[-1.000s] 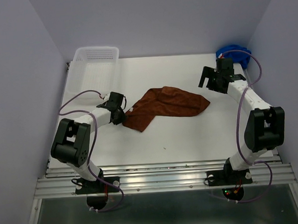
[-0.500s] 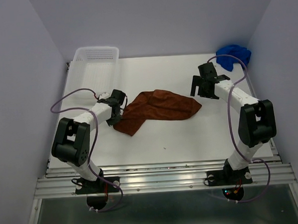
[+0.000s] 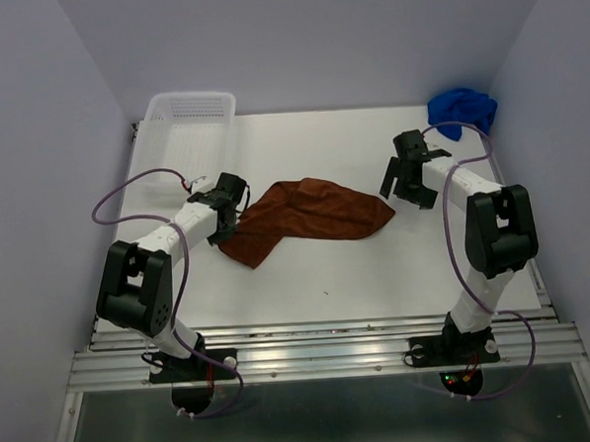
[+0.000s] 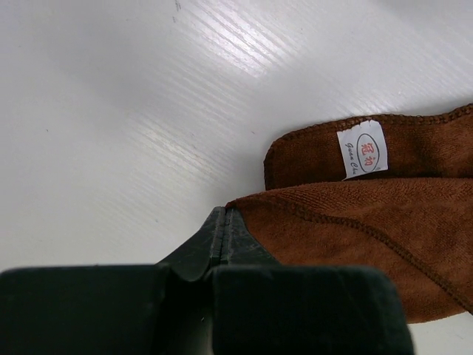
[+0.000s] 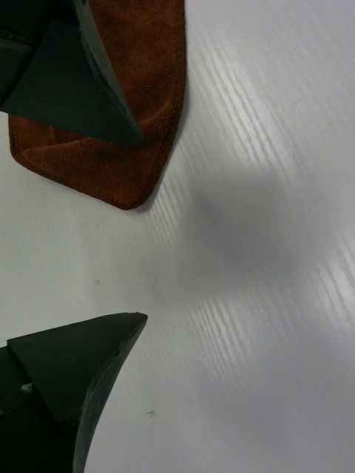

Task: Roll the towels
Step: Flatten the towel

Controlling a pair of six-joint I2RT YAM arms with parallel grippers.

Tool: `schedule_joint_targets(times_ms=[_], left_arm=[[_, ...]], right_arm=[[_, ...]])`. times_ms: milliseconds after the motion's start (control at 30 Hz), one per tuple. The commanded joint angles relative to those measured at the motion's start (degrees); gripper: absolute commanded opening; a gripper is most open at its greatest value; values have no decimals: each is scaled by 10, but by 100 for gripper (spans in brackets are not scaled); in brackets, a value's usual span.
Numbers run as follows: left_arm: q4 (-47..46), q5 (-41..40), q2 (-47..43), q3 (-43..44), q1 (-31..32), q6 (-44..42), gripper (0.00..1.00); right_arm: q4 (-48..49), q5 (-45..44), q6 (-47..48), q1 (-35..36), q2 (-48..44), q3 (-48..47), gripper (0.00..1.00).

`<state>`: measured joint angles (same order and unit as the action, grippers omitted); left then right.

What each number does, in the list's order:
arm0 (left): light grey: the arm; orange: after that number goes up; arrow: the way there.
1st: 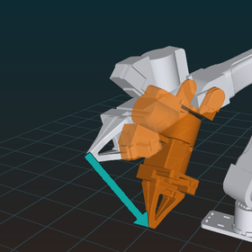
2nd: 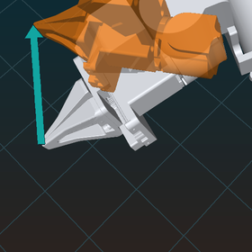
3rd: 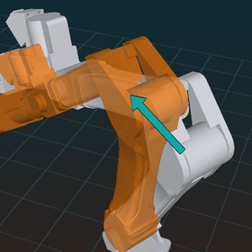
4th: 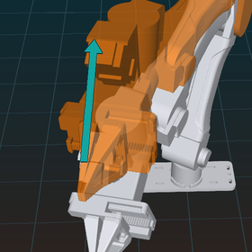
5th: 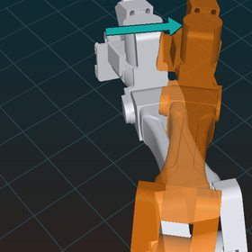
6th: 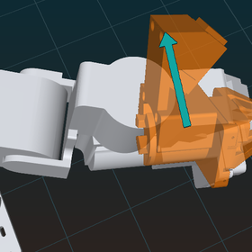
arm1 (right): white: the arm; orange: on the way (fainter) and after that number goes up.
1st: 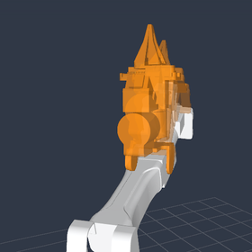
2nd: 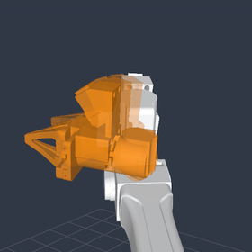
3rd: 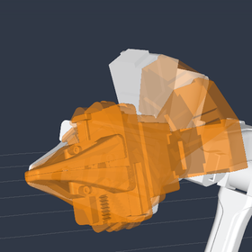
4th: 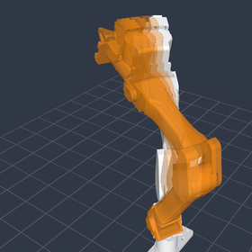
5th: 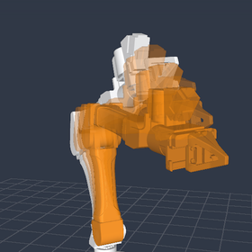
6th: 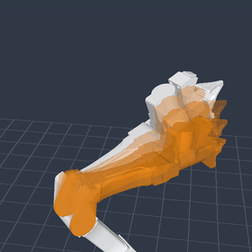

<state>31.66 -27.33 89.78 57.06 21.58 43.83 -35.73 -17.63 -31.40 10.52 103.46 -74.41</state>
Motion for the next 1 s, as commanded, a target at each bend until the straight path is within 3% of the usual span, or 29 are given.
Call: schedule_joint_targets(times_ms=[0, 600, 700, 733, 833, 967], left_arm=[[21, -21, -29, 17, -1, -7, 0], [7, -4, -29, 10, -1, -12, 0], [9, -3, -26, 11, -1, -12, 0], [9, -3, -26, 12, -1, -12, 0], [7, 0, -26, 10, -1, -13, 0], [6, 0, -26, 9, -1, -14, 0]], right_arm=[[-7, 31, -6, -5, 1, -4, 100], [-14, 46, 13, -5, 17, 22, 100], [-17, 50, 13, -5, 28, 22, 95], [-11, 55, 18, -5, 31, 22, 87], [-1, 70, 20, -5, 35, 23, 77], [15, 82, 20, -5, 44, 23, 73]])
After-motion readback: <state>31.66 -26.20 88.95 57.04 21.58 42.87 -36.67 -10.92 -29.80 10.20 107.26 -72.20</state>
